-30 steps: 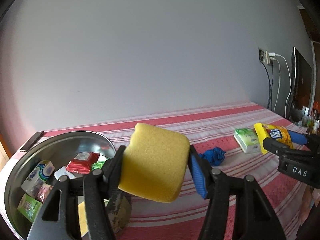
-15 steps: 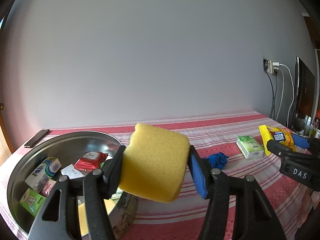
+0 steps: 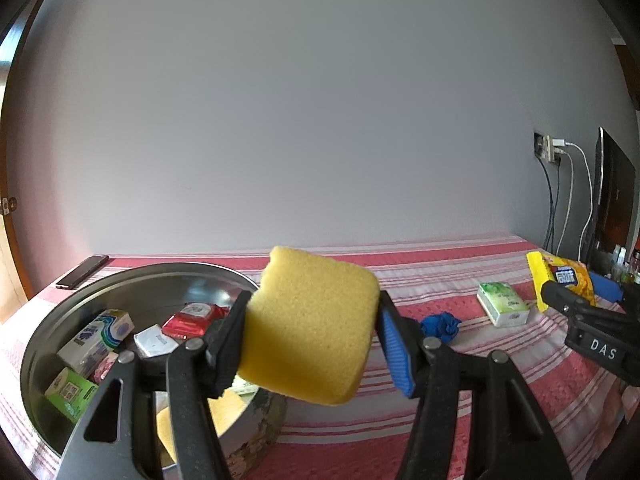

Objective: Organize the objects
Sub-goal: 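Lift and carry the sponge and XianWei packet in both grippers over the tin, then open both grippers to drop the sponge and biscuit packet into the tin, then move the left gripper to the blue cloth while the right approaches the green tissue pack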

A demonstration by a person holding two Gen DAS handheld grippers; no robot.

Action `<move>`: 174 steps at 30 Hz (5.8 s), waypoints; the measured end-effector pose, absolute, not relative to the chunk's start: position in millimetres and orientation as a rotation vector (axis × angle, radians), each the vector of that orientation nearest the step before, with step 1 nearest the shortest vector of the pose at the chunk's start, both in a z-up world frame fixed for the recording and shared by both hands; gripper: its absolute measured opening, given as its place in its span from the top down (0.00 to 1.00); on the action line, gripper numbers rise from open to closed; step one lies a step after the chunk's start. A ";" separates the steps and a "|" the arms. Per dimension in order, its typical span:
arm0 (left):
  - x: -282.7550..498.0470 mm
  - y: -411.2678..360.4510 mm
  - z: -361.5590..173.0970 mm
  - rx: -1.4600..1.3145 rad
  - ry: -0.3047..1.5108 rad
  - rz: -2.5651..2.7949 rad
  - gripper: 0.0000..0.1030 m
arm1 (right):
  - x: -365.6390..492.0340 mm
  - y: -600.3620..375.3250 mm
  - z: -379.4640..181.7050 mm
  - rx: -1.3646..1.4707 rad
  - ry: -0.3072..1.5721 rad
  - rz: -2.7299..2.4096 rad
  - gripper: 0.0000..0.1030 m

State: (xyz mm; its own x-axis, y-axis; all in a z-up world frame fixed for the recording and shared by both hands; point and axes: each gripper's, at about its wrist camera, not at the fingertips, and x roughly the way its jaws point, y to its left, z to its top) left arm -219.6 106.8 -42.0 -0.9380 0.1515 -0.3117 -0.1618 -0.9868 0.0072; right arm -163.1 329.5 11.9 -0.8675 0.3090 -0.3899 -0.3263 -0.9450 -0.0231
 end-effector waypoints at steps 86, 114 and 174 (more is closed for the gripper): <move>-226.0 -68.7 -31.5 -0.715 -0.089 3.245 0.42 | -199.0 139.6 71.0 -0.491 -0.233 3.273 0.27; -260.8 -84.0 -43.0 -0.921 0.018 3.180 0.42 | -246.2 104.8 44.5 -0.783 -0.302 3.319 0.27; -308.3 151.7 -45.7 -0.894 0.244 2.863 0.00 | -259.6 362.9 6.1 -0.910 0.094 2.695 0.24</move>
